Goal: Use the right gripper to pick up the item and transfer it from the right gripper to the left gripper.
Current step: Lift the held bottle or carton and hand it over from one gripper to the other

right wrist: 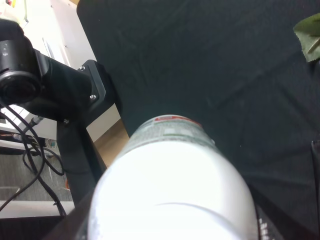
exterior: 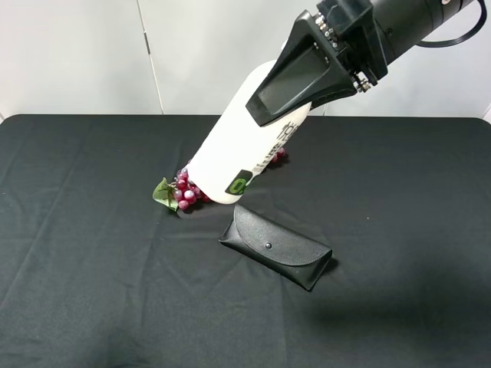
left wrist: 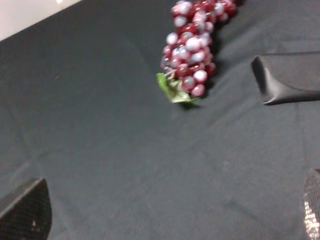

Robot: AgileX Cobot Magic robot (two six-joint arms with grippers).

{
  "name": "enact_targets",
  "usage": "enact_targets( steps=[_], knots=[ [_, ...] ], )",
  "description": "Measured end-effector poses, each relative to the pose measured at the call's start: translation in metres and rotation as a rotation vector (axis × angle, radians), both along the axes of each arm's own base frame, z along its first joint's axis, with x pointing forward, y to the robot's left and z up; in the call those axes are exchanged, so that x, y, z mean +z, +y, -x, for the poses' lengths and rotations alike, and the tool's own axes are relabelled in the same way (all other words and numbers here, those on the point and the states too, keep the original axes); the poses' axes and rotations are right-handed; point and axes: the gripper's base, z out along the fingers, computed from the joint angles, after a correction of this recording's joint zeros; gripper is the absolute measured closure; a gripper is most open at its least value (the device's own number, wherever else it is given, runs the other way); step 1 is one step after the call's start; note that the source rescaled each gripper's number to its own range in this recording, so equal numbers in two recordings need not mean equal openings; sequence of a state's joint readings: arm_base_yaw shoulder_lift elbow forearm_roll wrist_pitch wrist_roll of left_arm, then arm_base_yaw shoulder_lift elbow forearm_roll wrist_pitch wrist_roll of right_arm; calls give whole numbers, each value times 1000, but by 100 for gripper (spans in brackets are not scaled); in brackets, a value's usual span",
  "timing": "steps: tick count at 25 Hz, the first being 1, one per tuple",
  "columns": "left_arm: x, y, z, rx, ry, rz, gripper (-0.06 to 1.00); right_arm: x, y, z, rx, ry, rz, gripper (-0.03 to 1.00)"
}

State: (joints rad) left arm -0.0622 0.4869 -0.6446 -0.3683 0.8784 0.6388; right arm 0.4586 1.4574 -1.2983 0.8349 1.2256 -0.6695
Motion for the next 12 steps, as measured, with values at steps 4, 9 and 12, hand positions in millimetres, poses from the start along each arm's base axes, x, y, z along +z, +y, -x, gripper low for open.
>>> enact_targets(
  steps=[4, 9, 12],
  knots=[
    [-1, -6, -9, -60, 20, -1, -5, 0, 0, 0, 0, 0, 0, 93],
    [7, -15, -24, -141, 10, -11, -5, 0, 0, 0, 0, 0, 0, 93],
    [7, -23, -34, -183, 25, -12, -5, 0, 0, 0, 0, 1, -1, 93]
  ],
)
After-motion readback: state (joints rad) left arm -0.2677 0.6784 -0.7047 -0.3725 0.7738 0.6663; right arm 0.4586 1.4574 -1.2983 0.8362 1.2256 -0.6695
